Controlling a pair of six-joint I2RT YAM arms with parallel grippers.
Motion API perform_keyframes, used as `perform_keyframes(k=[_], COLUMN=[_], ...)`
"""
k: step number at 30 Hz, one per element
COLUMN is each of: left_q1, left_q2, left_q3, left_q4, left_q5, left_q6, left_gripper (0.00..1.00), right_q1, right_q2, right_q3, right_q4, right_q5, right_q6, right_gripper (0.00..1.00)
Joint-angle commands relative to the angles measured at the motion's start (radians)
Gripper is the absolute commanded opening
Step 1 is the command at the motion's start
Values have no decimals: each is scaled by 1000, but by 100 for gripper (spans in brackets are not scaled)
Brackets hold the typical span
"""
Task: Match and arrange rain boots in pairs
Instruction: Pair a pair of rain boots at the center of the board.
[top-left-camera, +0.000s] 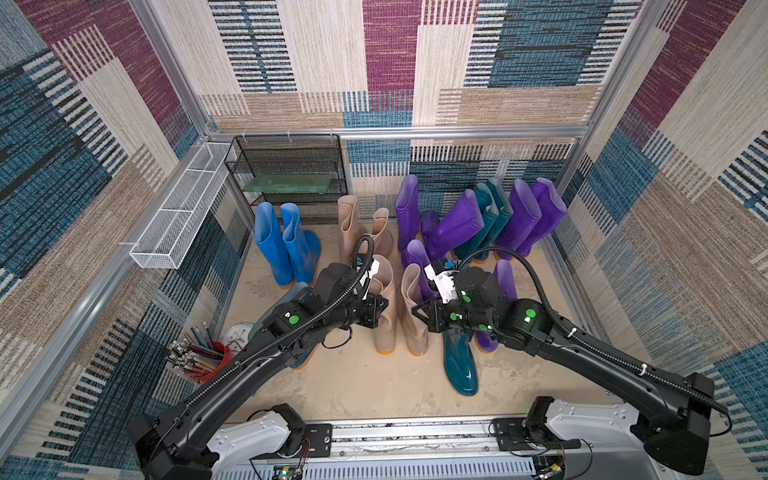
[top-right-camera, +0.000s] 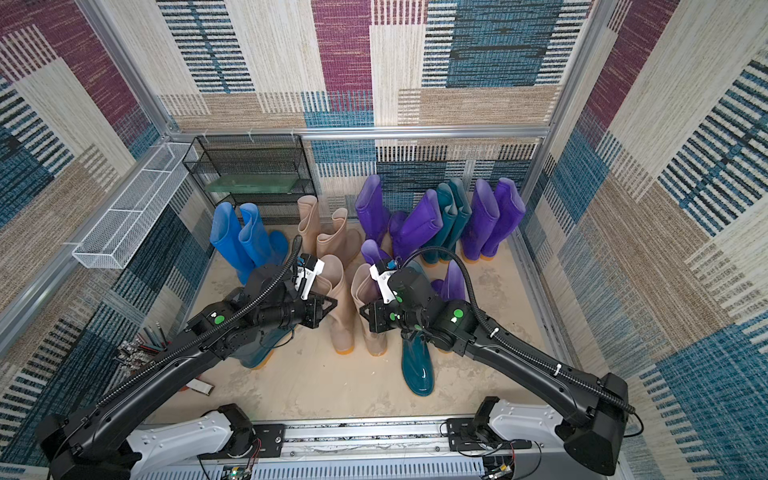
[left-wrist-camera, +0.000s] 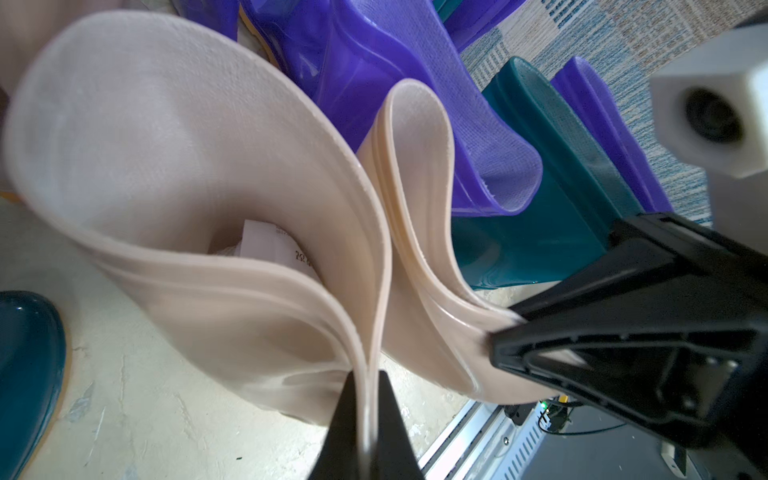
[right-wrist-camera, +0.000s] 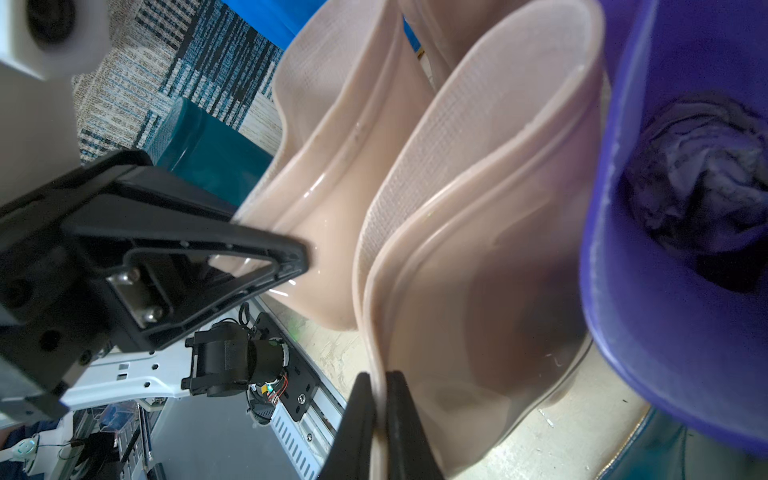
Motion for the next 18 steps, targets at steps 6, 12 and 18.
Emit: perform_keyframes(k=[6, 12, 18], left_q1=[0, 0, 0], left_q2=[-19, -54, -46], left_q3=[-22, 2, 93], left_q4=[25, -46, -132], left_q5=[-16, -57, -122], left_q6=[12, 42, 84], left_gripper=[31, 77, 85], right_q1=[1, 4, 4], right_q2=[24, 22, 6], right_q3=[36, 68, 92], right_q4=[11, -23, -37], right_q5=[-20, 8, 54], right_q6=[-7, -7, -50], right_gripper=[14, 59, 63])
